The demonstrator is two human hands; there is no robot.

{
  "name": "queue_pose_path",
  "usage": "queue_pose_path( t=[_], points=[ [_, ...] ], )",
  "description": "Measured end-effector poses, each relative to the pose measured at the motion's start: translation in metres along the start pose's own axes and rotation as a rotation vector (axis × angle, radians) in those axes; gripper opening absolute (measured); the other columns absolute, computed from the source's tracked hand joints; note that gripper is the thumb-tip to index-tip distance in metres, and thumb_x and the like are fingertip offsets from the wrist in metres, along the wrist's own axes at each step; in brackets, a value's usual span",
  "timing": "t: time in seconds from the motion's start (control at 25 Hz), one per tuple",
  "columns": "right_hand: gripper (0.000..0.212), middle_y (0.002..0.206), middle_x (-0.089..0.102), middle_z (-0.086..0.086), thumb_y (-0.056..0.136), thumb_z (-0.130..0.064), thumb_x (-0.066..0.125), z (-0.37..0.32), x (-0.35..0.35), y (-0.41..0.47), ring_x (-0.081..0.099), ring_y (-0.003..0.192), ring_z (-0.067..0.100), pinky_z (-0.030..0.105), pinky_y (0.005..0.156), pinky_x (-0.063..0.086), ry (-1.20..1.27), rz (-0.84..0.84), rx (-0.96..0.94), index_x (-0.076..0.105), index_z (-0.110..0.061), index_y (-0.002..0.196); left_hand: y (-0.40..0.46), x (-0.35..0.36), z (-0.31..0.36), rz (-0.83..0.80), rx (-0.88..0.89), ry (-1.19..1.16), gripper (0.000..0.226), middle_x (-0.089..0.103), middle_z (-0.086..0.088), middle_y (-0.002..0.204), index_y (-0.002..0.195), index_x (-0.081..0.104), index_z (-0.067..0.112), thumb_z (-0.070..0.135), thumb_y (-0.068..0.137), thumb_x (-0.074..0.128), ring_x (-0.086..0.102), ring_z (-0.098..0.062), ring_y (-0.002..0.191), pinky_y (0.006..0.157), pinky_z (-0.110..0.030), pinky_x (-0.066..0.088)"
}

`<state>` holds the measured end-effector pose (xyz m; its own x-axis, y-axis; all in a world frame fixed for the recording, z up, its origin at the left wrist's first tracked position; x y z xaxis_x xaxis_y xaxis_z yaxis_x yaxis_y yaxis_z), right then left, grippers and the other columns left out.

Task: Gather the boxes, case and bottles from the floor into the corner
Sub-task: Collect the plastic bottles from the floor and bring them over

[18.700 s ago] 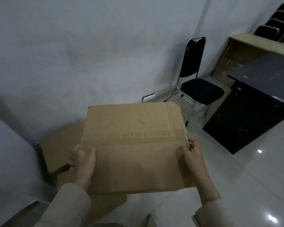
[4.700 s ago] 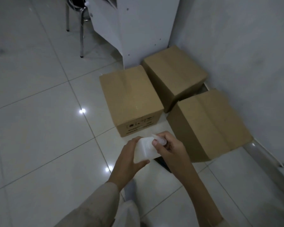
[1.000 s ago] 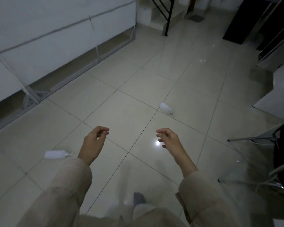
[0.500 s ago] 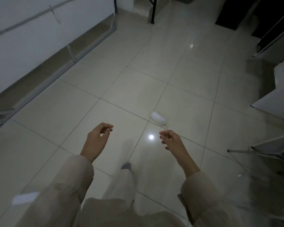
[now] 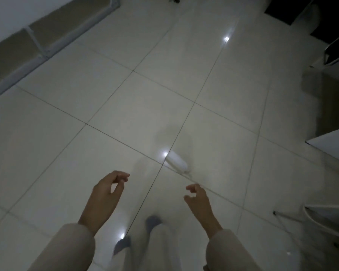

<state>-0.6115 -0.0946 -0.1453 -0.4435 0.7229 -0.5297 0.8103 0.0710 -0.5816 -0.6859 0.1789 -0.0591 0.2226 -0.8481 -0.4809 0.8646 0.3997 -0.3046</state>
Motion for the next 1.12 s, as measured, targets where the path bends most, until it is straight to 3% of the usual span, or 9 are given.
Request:
queue_pose_path(
  t=[0.2,0.4,0.48,0.56,0.64,0.76,0.88,1.0,1.12],
  points=[
    [0.040,0.124,0.047,0.011,0.082,-0.008,0.058,0.063,0.063,0.179,0.045,0.118,0.031,0.033,0.092,0.039,-0.235,-0.009,-0.034,0.048,-0.013,0.120,0.109,0.082,-0.117,0.082,-0.038,-0.013,0.021,0.066,0.007,0.096,0.094,0.063,0.019,0.005,0.091,0.048,0.052,0.022,0.086,0.071,0.007,0.034],
    [0.058,0.136,0.042,0.014,0.083,-0.016,0.059,0.128,0.125,0.311,0.039,0.128,0.032,0.039,0.100,0.036,-0.439,0.017,-0.070,0.034,-0.010,0.134,0.181,0.171,-0.231,0.025,-0.049,0.002,0.022,0.064,0.016,0.101,0.098,0.063,0.021,0.009,0.092,0.046,0.052,0.020,0.092,0.075,-0.002,0.038],
    [0.073,0.150,0.026,0.015,0.085,-0.019,0.059,0.152,0.141,0.357,0.022,0.141,0.028,0.040,0.110,0.028,-0.592,0.035,-0.086,0.018,-0.007,0.143,0.201,0.197,-0.268,0.003,-0.048,0.001,0.022,0.064,0.020,0.100,0.097,0.063,0.024,0.010,0.092,0.046,0.052,0.018,0.096,0.081,-0.005,0.040],
    [0.087,0.158,0.007,0.011,0.087,-0.026,0.059,0.176,0.147,0.397,0.004,0.146,0.026,0.042,0.116,0.016,-0.804,0.064,-0.078,-0.002,-0.007,0.147,0.219,0.214,-0.300,-0.003,-0.030,-0.009,0.024,0.065,0.020,0.098,0.094,0.062,0.027,0.009,0.091,0.047,0.052,0.015,0.098,0.089,-0.020,0.040],
    [0.093,0.156,0.012,0.012,0.084,-0.028,0.063,0.194,0.145,0.422,0.011,0.145,0.028,0.045,0.114,0.019,-0.868,0.106,-0.014,-0.002,-0.009,0.147,0.231,0.224,-0.327,-0.016,-0.032,-0.007,0.025,0.064,0.020,0.100,0.093,0.061,0.029,0.008,0.090,0.048,0.051,0.014,0.100,0.090,-0.025,0.039],
    [0.073,0.132,0.040,0.016,0.075,-0.023,0.069,0.196,0.154,0.430,0.042,0.120,0.035,0.042,0.092,0.041,-0.780,0.156,0.019,0.028,-0.007,0.133,0.236,0.223,-0.358,-0.007,-0.050,-0.026,0.027,0.064,0.018,0.102,0.091,0.060,0.034,0.009,0.091,0.048,0.052,0.015,0.098,0.085,-0.021,0.042],
    [0.070,0.126,0.040,0.013,0.072,-0.024,0.071,0.181,0.200,0.403,0.042,0.115,0.033,0.039,0.082,0.043,-0.727,-0.009,-0.042,0.032,-0.008,0.128,0.223,0.208,-0.362,0.009,-0.086,-0.058,0.026,0.064,0.016,0.103,0.091,0.060,0.031,0.008,0.091,0.049,0.056,0.010,0.095,0.082,-0.015,0.041],
    [0.071,0.130,0.036,0.006,0.071,-0.021,0.069,0.122,0.267,0.337,0.035,0.120,0.028,0.035,0.079,0.042,-0.734,-0.214,-0.290,0.032,-0.017,0.132,0.197,0.172,-0.347,0.030,-0.116,-0.055,0.021,0.061,0.009,0.106,0.100,0.059,0.025,0.008,0.089,0.053,0.055,-0.007,0.103,0.084,-0.017,0.039],
    [0.073,0.131,0.038,0.006,0.071,-0.017,0.068,0.044,0.321,0.251,0.037,0.120,0.026,0.036,0.085,0.044,-0.802,-0.322,-0.603,0.033,-0.018,0.135,0.160,0.120,-0.325,0.059,-0.087,0.153,0.039,0.056,0.003,0.115,0.114,0.056,0.020,0.014,0.078,0.069,0.047,-0.022,0.116,0.094,-0.029,0.034]
  ],
)
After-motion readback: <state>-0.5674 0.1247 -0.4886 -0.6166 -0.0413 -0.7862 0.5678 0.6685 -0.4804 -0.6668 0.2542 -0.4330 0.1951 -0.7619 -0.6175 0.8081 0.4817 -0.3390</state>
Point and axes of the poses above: each hand's wrist, its own y-axis towards the middle knuckle, its own x-axis out of the palm, z = x × y, the point moved 10 cm from there along y, towards the middle knuckle
